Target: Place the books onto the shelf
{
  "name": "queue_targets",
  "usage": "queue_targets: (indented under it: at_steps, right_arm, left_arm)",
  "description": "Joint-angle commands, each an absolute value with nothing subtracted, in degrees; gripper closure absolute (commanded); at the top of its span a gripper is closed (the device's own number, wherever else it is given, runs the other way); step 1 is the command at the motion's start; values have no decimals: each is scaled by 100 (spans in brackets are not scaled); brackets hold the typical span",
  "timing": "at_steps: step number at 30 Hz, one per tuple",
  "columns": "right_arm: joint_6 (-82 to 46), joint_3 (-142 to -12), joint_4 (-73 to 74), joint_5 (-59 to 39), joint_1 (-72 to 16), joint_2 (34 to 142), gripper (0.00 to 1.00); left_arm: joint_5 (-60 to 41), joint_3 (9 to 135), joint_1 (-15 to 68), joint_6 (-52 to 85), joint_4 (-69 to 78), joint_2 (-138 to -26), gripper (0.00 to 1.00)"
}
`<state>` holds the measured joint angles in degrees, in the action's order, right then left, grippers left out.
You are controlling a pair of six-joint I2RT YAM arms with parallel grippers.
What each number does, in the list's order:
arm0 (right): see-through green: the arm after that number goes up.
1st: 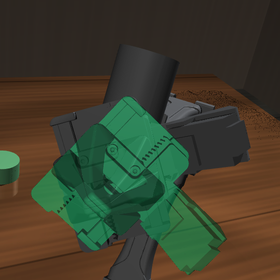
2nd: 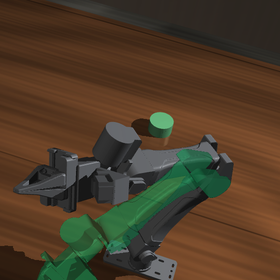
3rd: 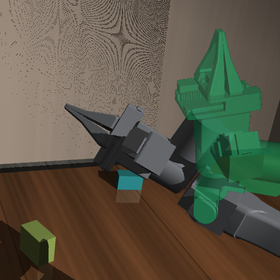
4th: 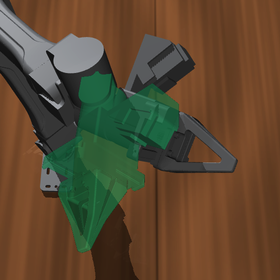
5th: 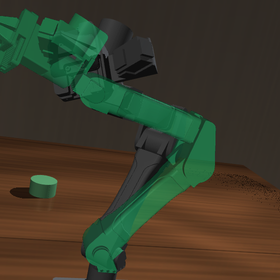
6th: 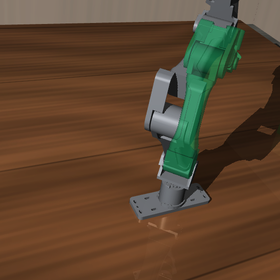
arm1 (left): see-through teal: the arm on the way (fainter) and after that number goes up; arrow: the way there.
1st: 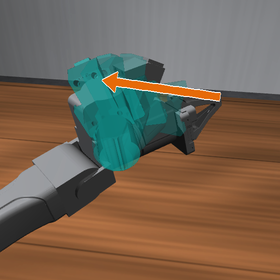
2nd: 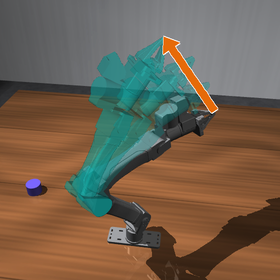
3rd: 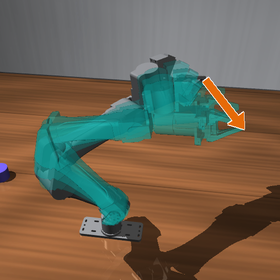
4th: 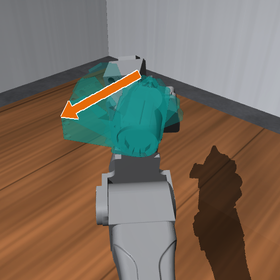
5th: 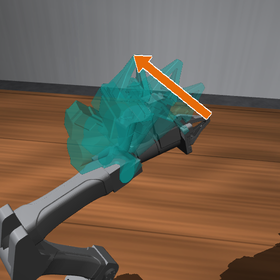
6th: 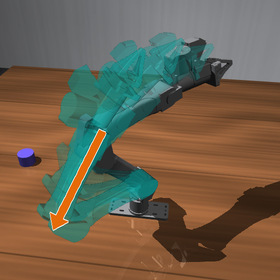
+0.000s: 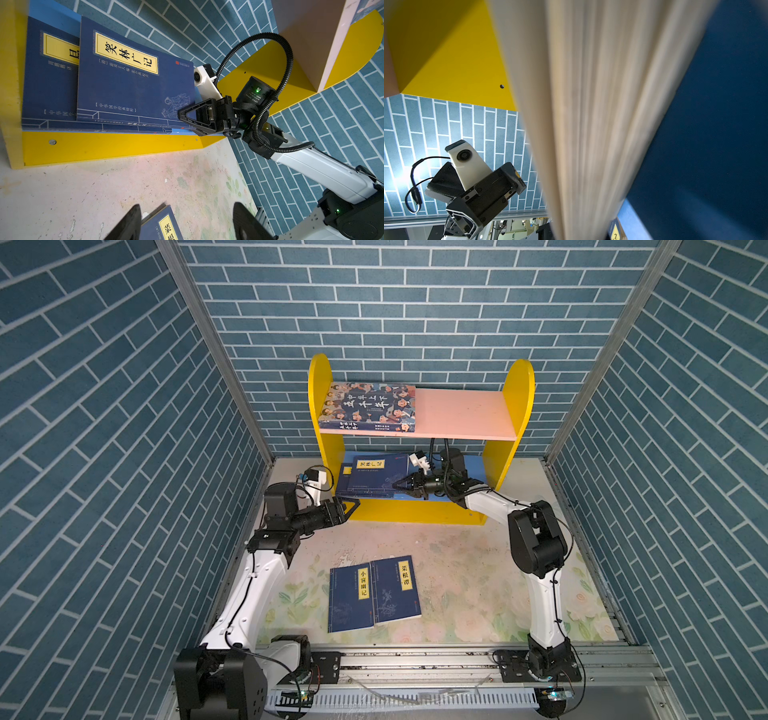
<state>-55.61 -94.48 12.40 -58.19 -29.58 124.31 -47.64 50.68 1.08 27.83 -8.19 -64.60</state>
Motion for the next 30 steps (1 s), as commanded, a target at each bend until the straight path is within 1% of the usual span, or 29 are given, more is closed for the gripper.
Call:
queue_targets:
  at_steps: [1,3,5,8,10,16,20,26,30]
  right_arm:
    - [-4991,-9723,795,-5803,-3020,12687,89]
    - [-4794,-9793,471,-5645,-3025,12666,78]
    - [-4622,-9847,172,-5469,-3040,12632,70]
    - [-4349,-9881,-254,-5088,-3049,12603,61]
    - [-4197,-9914,-509,-4852,-3046,12418,58]
    - [-3785,-9984,-1232,-3980,-3041,12265,51]
    - [-3617,-9967,-1419,-3480,-3026,12182,49]
    - [-3611,-9687,-1197,-3123,-3023,11940,49]
    - [-3747,-9555,-887,-3084,-2979,11869,49]
  left_arm:
    - [-4803,5037,88,2763,-681,-6344,28]
    - [-4797,5019,88,2769,-660,-6346,28]
    - [-4797,5012,89,2768,-643,-6331,28]
    - [-4794,4995,88,2769,-636,-6306,28]
    - [-4799,4980,88,2768,-640,-6278,28]
    - [-4790,4948,88,2752,-641,-6216,27]
    - [-4781,4921,80,2742,-651,-6167,27]
    - [-4772,4897,70,2732,-664,-6167,27]
    - [-4764,4879,62,2738,-666,-6145,26]
